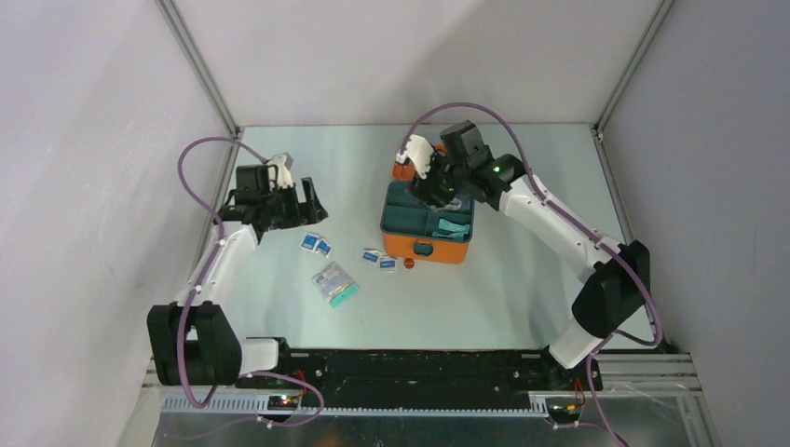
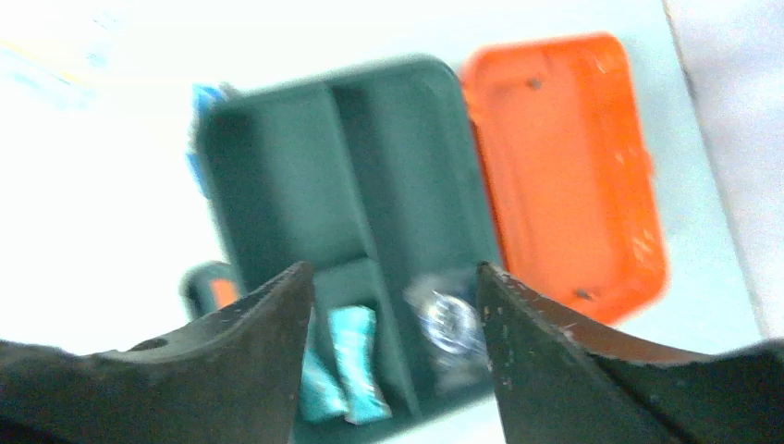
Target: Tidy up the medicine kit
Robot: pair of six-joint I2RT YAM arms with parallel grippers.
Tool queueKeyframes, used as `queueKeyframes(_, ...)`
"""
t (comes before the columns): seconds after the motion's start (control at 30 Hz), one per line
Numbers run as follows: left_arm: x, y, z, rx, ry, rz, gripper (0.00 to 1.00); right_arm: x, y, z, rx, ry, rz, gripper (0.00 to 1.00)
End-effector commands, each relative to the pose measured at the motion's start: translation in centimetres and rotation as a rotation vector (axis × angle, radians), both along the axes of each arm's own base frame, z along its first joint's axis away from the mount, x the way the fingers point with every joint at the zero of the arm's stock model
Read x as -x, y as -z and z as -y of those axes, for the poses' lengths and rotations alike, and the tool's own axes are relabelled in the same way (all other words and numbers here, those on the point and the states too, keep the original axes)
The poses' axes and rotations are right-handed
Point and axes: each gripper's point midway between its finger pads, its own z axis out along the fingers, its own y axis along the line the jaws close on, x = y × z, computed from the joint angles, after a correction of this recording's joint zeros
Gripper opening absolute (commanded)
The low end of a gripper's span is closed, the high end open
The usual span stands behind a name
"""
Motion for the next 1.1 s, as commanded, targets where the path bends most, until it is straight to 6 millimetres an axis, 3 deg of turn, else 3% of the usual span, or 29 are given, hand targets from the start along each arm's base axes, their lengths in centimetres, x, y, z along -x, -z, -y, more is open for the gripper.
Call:
queueKeyframes(0.0, 0.3, -0.3, -3.1, 0.003, -0.105, 0.005, 0.91, 4.2, -3.0, -6.5, -0.233, -0.062, -0.083, 0.73)
queueKeyframes(0.03, 0.4, -0.4, -3.8, 0.013, -0.134, 0.004, 0.91, 5.9, -3.8, -8.2, -0.304, -0.105, -0.181, 0.76)
queueKeyframes(0.07, 0.4, -0.4, -4.2, 0.019, -0.149, 0.006, 0.92, 6.6, -2.6, -9.4, -0.314, -0.127, -0.256, 0.77)
queueKeyframes(0.1, 0.5, -0.5, -4.4, 0.022, -0.158, 0.010, 0.92, 8.2, -3.2, -11.1, -0.343, -0.187, -0.307, 0.77)
queueKeyframes(0.13, 0.6, -0.6, -4.8, 0.023, -0.174, 0.011, 0.91, 8.1, -1.0, -12.2, -0.311, -0.176, -0.357, 0.77)
queueKeyframes(0.17, 0.7, -0.8, -5.0, 0.028, -0.186, 0.018, 0.92, 9.3, -1.0, -13.5, -0.287, -0.206, -0.355, 0.76)
queueKeyframes(0.2, 0.7, -0.9, -5.4, 0.034, -0.200, 0.018, 0.92, 8.9, 0.9, -14.3, -0.234, -0.191, -0.345, 0.76)
queueKeyframes(0.23, 0.9, -0.8, -5.5, 0.043, -0.209, 0.017, 0.92, 9.5, 1.2, -15.4, -0.217, -0.205, -0.342, 0.75)
queueKeyframes(0.37, 1.4, -0.5, -6.6, 0.079, -0.254, 0.007, 0.93, 9.5, 6.6, -18.7, -0.160, -0.148, -0.429, 0.75)
queueKeyframes(0.43, 1.9, 0.6, -7.1, 0.107, -0.294, -0.031, 0.95, 9.5, 9.1, -19.8, -0.117, -0.125, -0.451, 0.79)
queueKeyframes(0.57, 2.7, 3.4, -8.0, 0.161, -0.389, -0.124, 0.96, 10.0, 12.8, -21.2, -0.022, -0.107, -0.447, 0.81)
queueKeyframes(0.67, 2.7, 4.7, -8.4, 0.181, -0.427, -0.171, 0.95, 10.0, 14.3, -21.7, 0.005, -0.088, -0.463, 0.81)
queueKeyframes(0.87, 2.5, 5.3, -8.1, 0.216, -0.431, -0.192, 0.95, 11.0, 17.0, -21.9, 0.043, -0.101, -0.515, 0.77)
queueKeyframes(1.07, 2.3, 5.3, -8.1, 0.222, -0.425, -0.185, 0.95, 13.4, 18.9, -22.4, 0.065, -0.168, -0.591, 0.74)
